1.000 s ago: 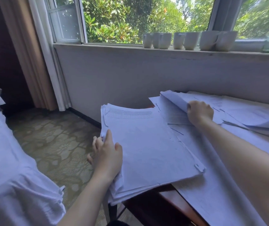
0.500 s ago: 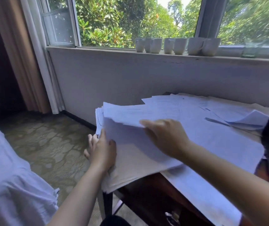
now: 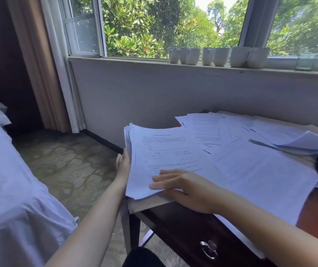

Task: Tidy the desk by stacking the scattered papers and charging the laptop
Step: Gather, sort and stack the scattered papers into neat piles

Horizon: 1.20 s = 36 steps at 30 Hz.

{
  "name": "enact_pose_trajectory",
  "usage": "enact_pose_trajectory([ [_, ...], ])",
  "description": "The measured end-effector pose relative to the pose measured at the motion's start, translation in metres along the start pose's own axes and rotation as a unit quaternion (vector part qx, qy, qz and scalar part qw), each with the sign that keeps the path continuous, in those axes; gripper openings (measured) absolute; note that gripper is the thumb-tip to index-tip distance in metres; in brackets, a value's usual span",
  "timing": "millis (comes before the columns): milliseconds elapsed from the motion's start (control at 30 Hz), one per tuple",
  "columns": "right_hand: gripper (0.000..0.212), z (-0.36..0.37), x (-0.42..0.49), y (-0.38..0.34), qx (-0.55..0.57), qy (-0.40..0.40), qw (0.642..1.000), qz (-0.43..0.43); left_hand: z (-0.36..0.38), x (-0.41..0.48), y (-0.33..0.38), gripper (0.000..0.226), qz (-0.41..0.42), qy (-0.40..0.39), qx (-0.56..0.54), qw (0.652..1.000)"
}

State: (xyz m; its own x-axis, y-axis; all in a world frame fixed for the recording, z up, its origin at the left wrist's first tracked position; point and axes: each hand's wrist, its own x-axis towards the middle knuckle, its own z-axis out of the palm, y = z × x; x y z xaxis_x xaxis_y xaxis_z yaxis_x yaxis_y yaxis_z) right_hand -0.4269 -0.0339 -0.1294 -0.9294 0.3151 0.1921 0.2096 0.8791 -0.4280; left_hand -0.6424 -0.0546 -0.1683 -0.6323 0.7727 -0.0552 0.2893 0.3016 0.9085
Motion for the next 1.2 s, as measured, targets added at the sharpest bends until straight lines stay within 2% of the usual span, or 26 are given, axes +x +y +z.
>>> enact_pose_trajectory([
  [100, 0.031, -0.006, 0.000, -0.002, -0.006, -0.006, 1.000, -0.023, -0.014, -0.029, 0.024, 0.069, -0.007, -0.086, -0.154, 0.984],
  [167, 0.030, -0.008, 0.001, -0.001, -0.022, -0.006, 0.999, -0.042, -0.023, -0.032, 0.030, 0.068, 0.013, -0.147, -0.158, 0.976],
  [233, 0.032, -0.007, 0.001, 0.000, -0.052, -0.010, 0.998, -0.035, -0.029, -0.037, 0.034, 0.048, 0.031, -0.145, -0.120, 0.982],
  [300, 0.035, -0.007, 0.001, 0.001, -0.070, -0.023, 0.997, -0.028, -0.031, -0.036, 0.032, 0.022, 0.027, -0.110, -0.075, 0.991],
  [333, 0.037, -0.008, 0.001, 0.000, -0.069, -0.036, 0.997, -0.022, -0.029, -0.034, 0.030, 0.026, 0.027, -0.091, -0.042, 0.995],
  [433, 0.040, -0.013, -0.001, -0.002, -0.051, -0.038, 0.998, -0.017, -0.017, -0.028, 0.019, 0.078, 0.036, -0.047, 0.052, 0.997],
  [500, 0.049, -0.014, -0.003, 0.006, -0.089, 0.002, 0.995, 0.034, -0.012, -0.024, 0.013, 0.086, 0.025, -0.035, 0.048, 0.998],
  [600, 0.068, -0.020, -0.008, 0.031, -0.205, 0.046, 0.949, 0.237, -0.008, -0.028, 0.011, 0.077, 0.022, -0.011, 0.039, 0.999],
  [667, 0.057, -0.028, -0.013, 0.043, -0.167, 0.040, 0.931, 0.322, -0.008, -0.032, 0.016, 0.047, 0.024, -0.005, 0.016, 1.000],
  [733, 0.049, -0.033, -0.016, 0.048, -0.079, 0.066, 0.936, 0.336, -0.007, -0.037, 0.019, 0.020, 0.024, 0.026, -0.060, 0.998],
  [767, 0.046, -0.035, -0.016, 0.048, -0.035, 0.087, 0.937, 0.335, -0.007, -0.037, 0.018, 0.018, 0.024, 0.056, -0.121, 0.991],
  [833, 0.038, -0.035, -0.016, 0.048, 0.030, 0.124, 0.932, 0.340, -0.011, -0.047, 0.016, 0.034, -0.011, 0.134, -0.252, 0.958],
  [900, 0.021, -0.033, -0.015, 0.053, 0.050, 0.139, 0.928, 0.342, -0.018, -0.061, 0.015, 0.022, -0.064, 0.156, -0.321, 0.932],
  [933, 0.015, -0.033, -0.014, 0.056, 0.054, 0.142, 0.927, 0.343, -0.020, -0.067, 0.015, 0.019, -0.082, 0.122, -0.318, 0.937],
  [1000, 0.019, -0.033, -0.014, 0.059, 0.070, 0.146, 0.926, 0.341, -0.023, -0.076, 0.016, 0.024, -0.096, 0.008, -0.281, 0.955],
  [1067, 0.021, -0.033, -0.014, 0.058, 0.095, 0.154, 0.927, 0.330, -0.022, -0.081, 0.018, 0.028, -0.091, -0.063, -0.253, 0.961],
  [1133, 0.025, -0.032, -0.014, 0.055, 0.120, 0.147, 0.927, 0.322, -0.021, -0.082, 0.018, 0.027, -0.083, -0.061, -0.222, 0.970],
  [1200, 0.015, -0.029, -0.013, 0.053, 0.153, 0.128, 0.930, 0.308, -0.019, -0.083, 0.017, 0.023, -0.090, -0.053, -0.203, 0.974],
])
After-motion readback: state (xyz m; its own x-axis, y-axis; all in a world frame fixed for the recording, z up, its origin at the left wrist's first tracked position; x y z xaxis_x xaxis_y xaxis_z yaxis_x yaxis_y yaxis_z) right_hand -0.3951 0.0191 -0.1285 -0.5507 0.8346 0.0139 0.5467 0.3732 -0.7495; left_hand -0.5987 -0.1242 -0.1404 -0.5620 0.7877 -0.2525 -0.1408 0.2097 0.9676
